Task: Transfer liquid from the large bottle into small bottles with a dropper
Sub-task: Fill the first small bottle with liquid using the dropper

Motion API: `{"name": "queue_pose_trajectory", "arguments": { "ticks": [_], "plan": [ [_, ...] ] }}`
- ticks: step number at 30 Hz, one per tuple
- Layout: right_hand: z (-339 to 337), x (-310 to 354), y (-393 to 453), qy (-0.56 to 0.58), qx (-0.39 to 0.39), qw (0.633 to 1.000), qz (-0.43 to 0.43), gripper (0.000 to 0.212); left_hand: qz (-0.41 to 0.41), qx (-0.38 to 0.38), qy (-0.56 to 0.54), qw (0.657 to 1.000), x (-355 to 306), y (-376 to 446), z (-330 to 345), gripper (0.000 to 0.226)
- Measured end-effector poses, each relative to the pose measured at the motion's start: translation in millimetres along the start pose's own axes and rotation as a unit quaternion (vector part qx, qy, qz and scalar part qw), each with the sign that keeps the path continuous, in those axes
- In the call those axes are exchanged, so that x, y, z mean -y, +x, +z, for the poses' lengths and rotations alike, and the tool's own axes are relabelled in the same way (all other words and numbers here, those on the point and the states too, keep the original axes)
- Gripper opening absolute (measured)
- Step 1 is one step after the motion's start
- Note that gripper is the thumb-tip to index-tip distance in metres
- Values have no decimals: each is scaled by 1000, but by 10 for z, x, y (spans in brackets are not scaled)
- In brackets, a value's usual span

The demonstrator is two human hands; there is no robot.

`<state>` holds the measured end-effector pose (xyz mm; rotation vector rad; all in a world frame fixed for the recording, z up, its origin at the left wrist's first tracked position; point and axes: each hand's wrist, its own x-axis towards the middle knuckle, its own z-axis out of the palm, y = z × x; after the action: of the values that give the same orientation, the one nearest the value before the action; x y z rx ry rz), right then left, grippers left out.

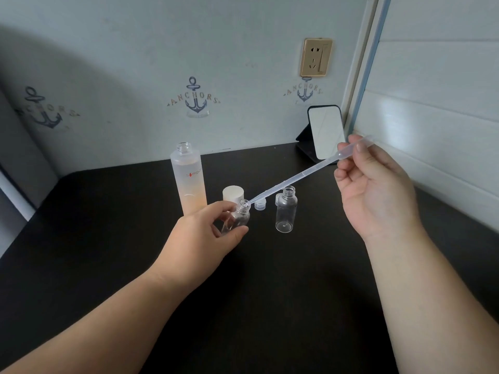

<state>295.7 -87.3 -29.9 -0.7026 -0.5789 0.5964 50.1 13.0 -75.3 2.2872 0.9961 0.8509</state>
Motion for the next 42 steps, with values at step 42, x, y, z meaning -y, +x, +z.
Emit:
{"name": "queue_pose_trajectory", "arguments": {
  "ticks": [42],
  "plan": [
    [-46, -93, 21, 42, -33, 999, 13, 14, 31, 0, 36, 999, 18, -37, -28, 54]
  ]
}}
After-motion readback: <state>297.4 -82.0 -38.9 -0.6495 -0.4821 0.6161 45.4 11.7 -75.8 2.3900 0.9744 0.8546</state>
